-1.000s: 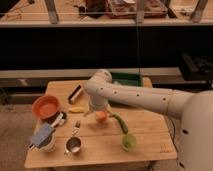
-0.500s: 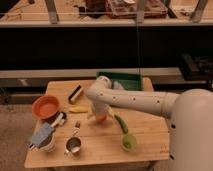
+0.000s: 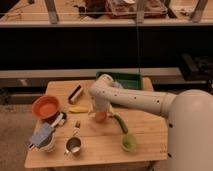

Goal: Place apple in table surface

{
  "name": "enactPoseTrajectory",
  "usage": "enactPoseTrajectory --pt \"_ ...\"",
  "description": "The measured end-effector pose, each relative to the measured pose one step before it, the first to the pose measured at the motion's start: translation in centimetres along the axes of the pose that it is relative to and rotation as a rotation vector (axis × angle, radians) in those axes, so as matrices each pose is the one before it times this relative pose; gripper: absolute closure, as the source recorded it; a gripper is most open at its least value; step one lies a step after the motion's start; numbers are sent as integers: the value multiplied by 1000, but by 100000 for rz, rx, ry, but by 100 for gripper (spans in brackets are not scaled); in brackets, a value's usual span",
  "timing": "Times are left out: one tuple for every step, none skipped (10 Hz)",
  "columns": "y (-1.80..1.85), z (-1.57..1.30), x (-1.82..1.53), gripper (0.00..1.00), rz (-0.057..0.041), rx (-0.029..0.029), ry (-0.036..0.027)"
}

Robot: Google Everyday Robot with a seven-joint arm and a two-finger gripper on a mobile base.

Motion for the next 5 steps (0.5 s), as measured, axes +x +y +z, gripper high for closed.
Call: enactPoseTrajectory --pt "-133 575 239 21 157 -170 -429" --pt "12 1016 180 28 448 -291 -1023" --pt "58 739 156 38 -29 -499 -442" --pt "165 420 43 46 255 -728 -950" --pt "-47 400 -1 53 113 267 -575"
